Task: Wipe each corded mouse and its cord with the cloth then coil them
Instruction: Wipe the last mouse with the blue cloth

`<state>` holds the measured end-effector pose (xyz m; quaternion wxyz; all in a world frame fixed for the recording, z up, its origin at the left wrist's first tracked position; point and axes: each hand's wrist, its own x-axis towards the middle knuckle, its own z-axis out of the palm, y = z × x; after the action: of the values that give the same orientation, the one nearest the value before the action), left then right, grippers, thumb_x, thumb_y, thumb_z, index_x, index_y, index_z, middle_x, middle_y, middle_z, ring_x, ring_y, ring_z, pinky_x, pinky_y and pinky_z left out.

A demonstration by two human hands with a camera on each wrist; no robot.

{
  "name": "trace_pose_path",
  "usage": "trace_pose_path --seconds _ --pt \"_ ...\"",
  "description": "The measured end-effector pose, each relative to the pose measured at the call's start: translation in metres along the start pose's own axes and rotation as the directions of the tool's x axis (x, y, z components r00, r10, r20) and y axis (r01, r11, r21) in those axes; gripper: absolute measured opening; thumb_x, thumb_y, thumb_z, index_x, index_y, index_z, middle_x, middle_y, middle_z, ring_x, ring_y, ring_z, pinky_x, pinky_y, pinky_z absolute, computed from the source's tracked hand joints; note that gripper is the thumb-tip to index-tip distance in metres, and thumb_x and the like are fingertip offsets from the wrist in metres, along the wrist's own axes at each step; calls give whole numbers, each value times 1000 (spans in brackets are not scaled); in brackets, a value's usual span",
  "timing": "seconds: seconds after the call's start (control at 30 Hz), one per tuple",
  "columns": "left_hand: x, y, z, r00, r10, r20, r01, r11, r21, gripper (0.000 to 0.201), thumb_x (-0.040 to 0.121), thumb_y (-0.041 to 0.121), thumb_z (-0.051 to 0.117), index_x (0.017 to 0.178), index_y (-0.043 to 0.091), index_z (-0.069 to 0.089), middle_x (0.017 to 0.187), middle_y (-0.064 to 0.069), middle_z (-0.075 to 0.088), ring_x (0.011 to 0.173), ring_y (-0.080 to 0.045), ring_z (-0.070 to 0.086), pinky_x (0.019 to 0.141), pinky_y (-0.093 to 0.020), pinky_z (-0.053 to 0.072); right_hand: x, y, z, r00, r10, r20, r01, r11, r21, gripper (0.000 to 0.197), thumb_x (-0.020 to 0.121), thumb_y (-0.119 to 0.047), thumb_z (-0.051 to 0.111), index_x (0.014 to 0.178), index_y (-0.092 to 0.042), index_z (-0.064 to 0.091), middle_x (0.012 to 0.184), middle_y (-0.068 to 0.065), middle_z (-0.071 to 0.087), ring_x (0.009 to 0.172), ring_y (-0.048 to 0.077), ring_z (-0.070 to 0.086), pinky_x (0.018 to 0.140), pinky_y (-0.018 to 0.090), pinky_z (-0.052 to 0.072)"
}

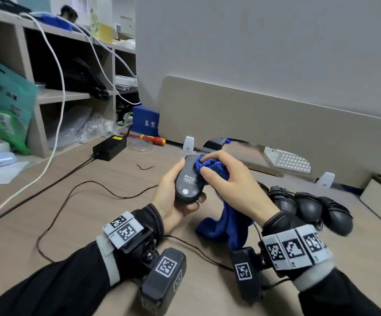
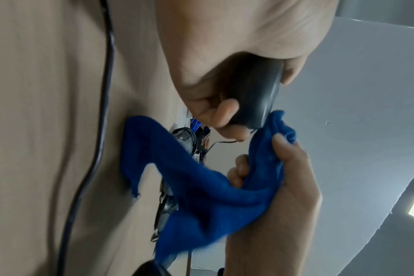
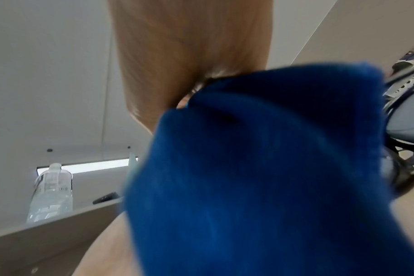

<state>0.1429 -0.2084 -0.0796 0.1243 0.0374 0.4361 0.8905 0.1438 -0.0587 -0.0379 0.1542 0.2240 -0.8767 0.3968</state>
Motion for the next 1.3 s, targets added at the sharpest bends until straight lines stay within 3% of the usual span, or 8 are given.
trace_pose_path --seconds 0.13,0.3,0.47,0.63,0.8,0.97,1.1,1.3 --pt "0 -2 -2 999 0 -38 0 1000 -8 48 98 54 43 100 14 68 74 -6 58 51 -18 47 36 -20 21 -3 -4 6 995 -3 102 16 991 -130 11 97 -32 58 107 -32 58 98 -16 66 93 5 61 86 36 52" --pt "-2 -2 2 999 33 -5 -33 999 41 47 100 53 41 101 14 66 72 -6 58 46 -18 45 34 -18 21 -3 -8 5 986 -72 -152 39 976 -212 11 92 -25 64 101 -26 60 93 -8 68 91 18 61 78 41 52" --pt "-1 -1 -2 995 16 -94 -12 999 47 54 93 60 49 72 18 74 78 -6 70 68 -18 66 61 -28 48 -14 -30 16 968 -121 222 179 947 -265 10 89 -29 69 97 -33 63 91 -10 69 91 16 61 79 39 51" --pt "-3 4 6 993 108 -41 -106 993 45 46 98 55 44 96 14 65 73 -4 60 49 -16 45 34 -18 27 -9 -31 -6 993 -115 24 115 919 -376 10 90 -27 65 99 -30 64 92 -12 66 91 16 58 73 35 48" --pt "-2 6 2 988 84 -126 -78 995 56 45 94 59 48 97 21 73 84 -1 74 64 -13 67 60 -27 50 -13 -39 2 968 -108 228 197 887 -416 13 91 -29 64 103 -33 61 100 -13 66 97 15 55 79 37 48" --pt "-1 0 3 987 128 -99 -122 991 62 42 98 55 46 99 19 68 76 -1 64 58 -14 51 41 -22 32 -11 -33 7 993 -86 75 114 797 -593 15 95 -29 56 109 -30 58 103 -7 60 100 23 56 76 38 48" --pt "-2 -2 0 990 62 -126 -55 997 61 45 94 60 49 101 21 70 83 -3 69 73 -16 63 69 -29 52 -16 -43 17 974 -118 192 203 828 -522 13 94 -30 58 107 -31 59 100 -7 61 99 21 57 77 38 48" --pt "-7 -4 13 991 132 -6 -131 987 88 43 101 50 42 113 13 60 73 -5 59 42 -11 52 31 -16 36 -6 -28 -14 994 -74 -76 39 918 -394 11 88 -27 67 98 -29 64 94 -11 67 94 20 59 77 41 51"
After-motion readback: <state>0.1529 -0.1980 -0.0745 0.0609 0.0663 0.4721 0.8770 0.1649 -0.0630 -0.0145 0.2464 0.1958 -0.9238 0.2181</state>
